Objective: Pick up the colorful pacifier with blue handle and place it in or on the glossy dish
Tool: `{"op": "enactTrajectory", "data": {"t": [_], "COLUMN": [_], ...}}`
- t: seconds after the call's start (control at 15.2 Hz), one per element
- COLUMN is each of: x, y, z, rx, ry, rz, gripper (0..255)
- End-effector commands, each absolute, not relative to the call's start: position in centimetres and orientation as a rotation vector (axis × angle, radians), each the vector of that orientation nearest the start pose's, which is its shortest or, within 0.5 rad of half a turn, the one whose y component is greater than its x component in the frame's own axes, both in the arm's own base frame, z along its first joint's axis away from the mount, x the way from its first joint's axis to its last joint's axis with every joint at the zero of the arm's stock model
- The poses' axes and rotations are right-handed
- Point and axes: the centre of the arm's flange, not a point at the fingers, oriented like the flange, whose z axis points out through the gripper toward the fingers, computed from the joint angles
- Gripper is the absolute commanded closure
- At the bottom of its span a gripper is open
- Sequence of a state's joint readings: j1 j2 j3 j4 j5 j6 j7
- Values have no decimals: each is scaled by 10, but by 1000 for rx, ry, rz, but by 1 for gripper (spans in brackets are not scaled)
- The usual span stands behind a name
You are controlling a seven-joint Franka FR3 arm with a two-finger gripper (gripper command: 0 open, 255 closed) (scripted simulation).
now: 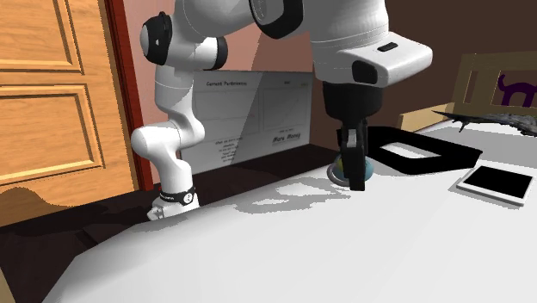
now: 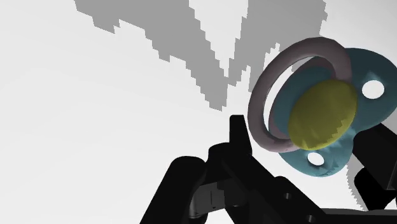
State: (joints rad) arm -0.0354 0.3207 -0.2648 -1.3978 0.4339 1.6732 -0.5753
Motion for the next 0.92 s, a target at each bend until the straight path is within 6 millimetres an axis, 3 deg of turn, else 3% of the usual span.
{"op": "enactTrajectory", "data": {"t": [0.0, 0.33, 0.86], "x": [642, 642, 642], "y": [-129, -129, -129], "z": [532, 532, 575], "rx": [-2788, -2788, -2788], "ry": [-328, -328, -328], "rz": [-164, -164, -164], "gripper": [255, 255, 255]}}
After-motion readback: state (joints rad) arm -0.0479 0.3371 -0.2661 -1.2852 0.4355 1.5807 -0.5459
